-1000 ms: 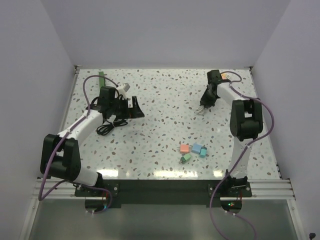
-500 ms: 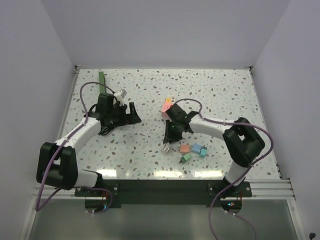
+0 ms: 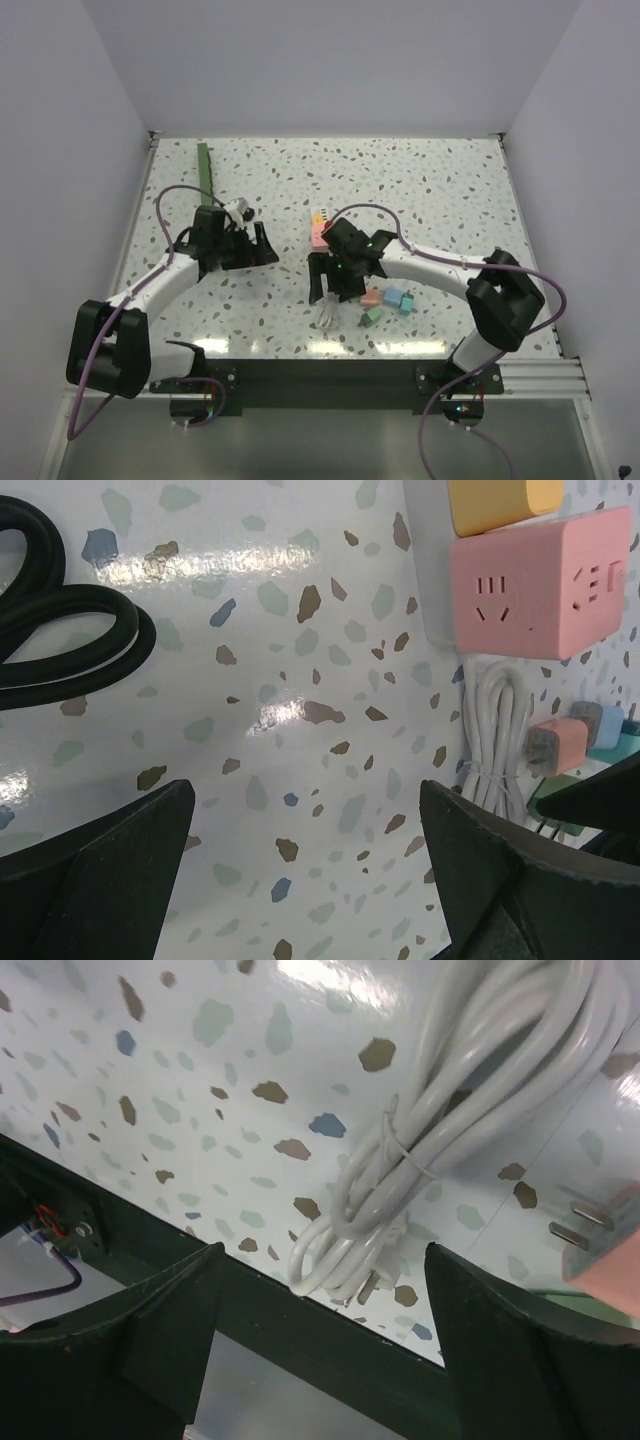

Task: Pull the plug off the socket

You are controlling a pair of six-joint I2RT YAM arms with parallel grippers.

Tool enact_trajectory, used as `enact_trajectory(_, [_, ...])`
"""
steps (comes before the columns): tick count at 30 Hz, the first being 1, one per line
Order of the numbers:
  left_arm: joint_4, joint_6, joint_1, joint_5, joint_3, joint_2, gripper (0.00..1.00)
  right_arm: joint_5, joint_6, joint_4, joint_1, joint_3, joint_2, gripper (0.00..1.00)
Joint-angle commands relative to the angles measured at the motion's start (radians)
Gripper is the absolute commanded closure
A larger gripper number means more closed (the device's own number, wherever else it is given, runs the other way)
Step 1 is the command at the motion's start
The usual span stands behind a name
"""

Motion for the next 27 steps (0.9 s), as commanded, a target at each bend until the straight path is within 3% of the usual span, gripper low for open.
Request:
enact_trajectory(1, [0.068,-0.043,-0.004,-0.007,0.004,-0.040,0.00,0.089,-0.119,-0.109,-0.006,0.179,-0.050,0.15])
enact_trajectory(8, [0.060,-0.080,-0.004,-0.048,0.032,-0.060,0.00,0.388,-0.287,-0.355,-0.036,0.584,0.146,0.08])
enact_trajectory(12, [0.051,-0.089,-0.004,-0.062,0.035,-0.067,0.00,0.497,-0.304,-0.403,-0.055,0.682,0.252,0.05])
enact_trajectory(21, [0.056,-0.106,-0.004,-0.073,0.023,-0.084,0.00,0.465,-0.325,-0.351,-0.094,0.724,0.410,0.02])
enact_trajectory(27, [0.083,-0.121,-0.004,-0.077,0.005,-0.083,0.00,0.385,-0.315,-0.275,-0.118,0.670,0.447,0.15])
